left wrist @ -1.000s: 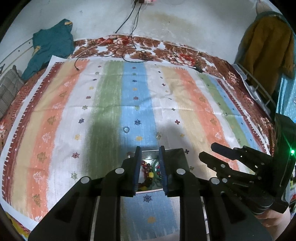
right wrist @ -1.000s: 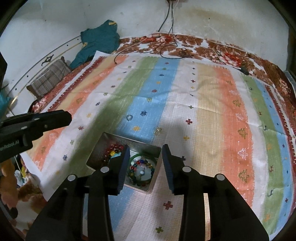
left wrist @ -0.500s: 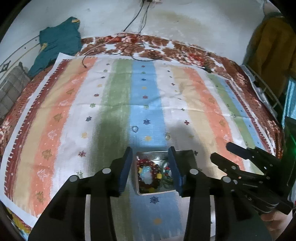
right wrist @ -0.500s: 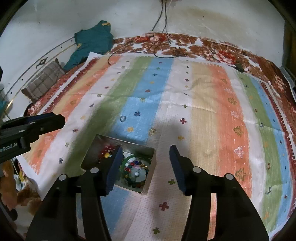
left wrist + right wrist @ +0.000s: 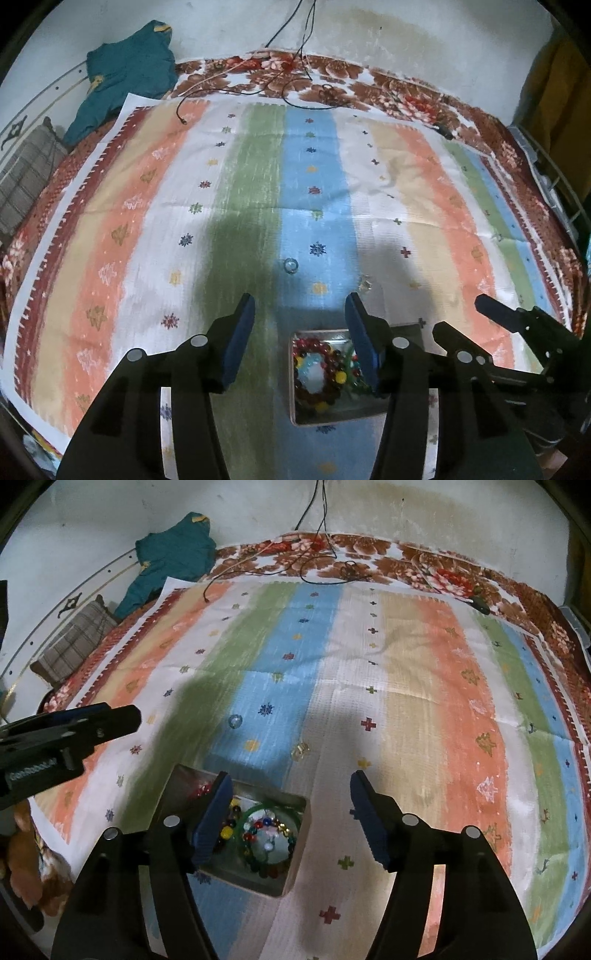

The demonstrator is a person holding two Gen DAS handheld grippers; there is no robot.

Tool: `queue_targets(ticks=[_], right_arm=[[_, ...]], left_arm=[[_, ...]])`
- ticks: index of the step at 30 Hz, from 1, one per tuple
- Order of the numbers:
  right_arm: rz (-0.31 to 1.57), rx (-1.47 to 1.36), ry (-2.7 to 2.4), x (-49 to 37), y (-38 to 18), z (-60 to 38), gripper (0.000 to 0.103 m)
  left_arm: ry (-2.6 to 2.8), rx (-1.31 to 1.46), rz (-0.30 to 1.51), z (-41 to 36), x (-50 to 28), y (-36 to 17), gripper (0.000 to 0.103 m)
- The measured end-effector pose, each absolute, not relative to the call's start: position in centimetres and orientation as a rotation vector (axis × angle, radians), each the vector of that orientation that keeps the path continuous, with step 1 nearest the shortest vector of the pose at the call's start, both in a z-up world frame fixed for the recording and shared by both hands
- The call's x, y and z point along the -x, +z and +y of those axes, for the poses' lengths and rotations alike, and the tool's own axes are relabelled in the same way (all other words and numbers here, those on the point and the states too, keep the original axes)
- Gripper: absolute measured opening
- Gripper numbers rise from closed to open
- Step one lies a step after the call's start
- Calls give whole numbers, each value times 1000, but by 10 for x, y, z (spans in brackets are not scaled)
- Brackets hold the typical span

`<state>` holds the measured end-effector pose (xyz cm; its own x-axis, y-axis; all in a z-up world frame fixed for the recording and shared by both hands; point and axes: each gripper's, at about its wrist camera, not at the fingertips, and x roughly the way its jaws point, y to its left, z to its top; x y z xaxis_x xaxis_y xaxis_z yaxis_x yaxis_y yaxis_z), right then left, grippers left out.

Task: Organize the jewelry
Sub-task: 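Move both open grippers from the tin to the silver ring and gold charm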

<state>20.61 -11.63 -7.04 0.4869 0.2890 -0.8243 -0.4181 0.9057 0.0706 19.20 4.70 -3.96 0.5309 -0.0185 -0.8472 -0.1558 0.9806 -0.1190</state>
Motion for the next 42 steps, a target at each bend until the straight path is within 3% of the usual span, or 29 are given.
queue_targets(ticks=[42], right_arm=[[1213,163,454,-287,-144,-90,67]], left_arm=[[38,246,1224,68,-293,-128,53]])
